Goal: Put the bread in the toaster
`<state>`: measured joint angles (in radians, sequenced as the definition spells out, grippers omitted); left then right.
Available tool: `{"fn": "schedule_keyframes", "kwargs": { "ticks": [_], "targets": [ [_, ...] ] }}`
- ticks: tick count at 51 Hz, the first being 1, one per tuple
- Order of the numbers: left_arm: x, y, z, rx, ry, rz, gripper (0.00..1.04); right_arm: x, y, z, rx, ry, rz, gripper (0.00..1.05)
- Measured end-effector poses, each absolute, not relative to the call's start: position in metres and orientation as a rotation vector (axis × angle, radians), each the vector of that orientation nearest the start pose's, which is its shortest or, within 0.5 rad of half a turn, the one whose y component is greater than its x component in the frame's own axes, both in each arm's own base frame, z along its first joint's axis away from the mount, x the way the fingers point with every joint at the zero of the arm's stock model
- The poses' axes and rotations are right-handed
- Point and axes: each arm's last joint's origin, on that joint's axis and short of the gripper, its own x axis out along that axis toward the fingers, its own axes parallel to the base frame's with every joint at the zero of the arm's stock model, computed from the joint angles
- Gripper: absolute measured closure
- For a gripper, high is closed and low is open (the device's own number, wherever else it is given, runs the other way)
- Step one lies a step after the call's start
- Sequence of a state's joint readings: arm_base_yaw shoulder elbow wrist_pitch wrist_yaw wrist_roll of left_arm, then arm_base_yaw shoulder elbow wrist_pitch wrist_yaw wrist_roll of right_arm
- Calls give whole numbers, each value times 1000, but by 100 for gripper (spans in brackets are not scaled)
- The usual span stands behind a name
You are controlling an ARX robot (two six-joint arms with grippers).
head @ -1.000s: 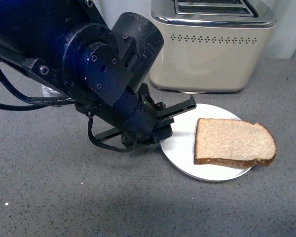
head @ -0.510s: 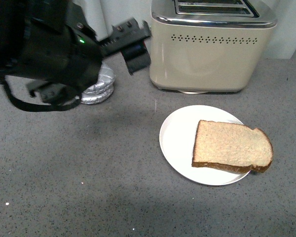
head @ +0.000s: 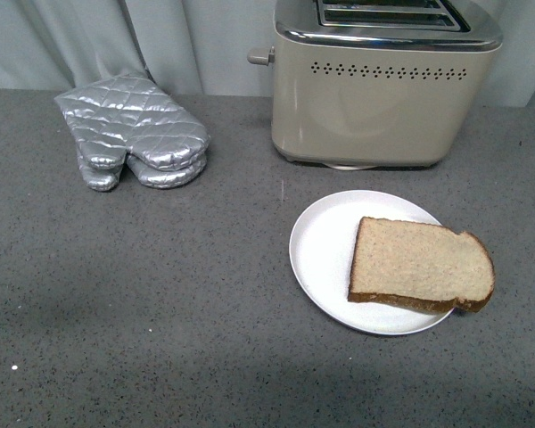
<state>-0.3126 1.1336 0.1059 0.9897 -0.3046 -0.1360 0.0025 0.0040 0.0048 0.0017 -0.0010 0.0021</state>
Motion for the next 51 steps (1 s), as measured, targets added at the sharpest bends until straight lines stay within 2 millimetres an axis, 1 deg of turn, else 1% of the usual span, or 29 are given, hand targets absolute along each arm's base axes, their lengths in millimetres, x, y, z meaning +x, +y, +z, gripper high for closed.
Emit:
{"fn": "schedule_keyframes", "kwargs": {
  "ticks": [2, 7, 9, 13, 14, 17, 18, 32, 34, 38, 51],
  "targets": [
    [170, -42, 164, -83, 8, -5, 46, 98, 0, 165, 2, -2, 4, 10],
    [162, -33, 162, -39, 15, -10, 64, 98, 0, 165, 2, -2, 4, 10],
    [159, -31, 161, -31, 18, -10, 69, 98, 0, 165, 2, -2, 4, 10],
    [153, -24, 162, -18, 18, -8, 88, 98, 0, 165, 2, -3, 3, 10],
    [152, -24, 162, -17, 16, -8, 89, 98, 0, 165, 2, -3, 3, 10],
    [148, -21, 163, -16, 11, -8, 100, 98, 0, 165, 2, -3, 4, 10],
    [147, -20, 163, -17, 10, -8, 102, 98, 0, 165, 2, -3, 4, 10],
    [137, -11, 169, -10, -6, -12, 101, 98, 0, 165, 2, -3, 4, 10],
    [135, -6, 169, -8, -7, -29, 101, 98, 0, 165, 2, -3, 3, 10],
    [131, -1, 171, -8, -12, 2, 101, 98, 0, 165, 2, -3, 4, 10],
    [122, 0, 173, -7, -19, 0, 101, 98, 0, 165, 2, -2, 3, 10]
  ]
}}
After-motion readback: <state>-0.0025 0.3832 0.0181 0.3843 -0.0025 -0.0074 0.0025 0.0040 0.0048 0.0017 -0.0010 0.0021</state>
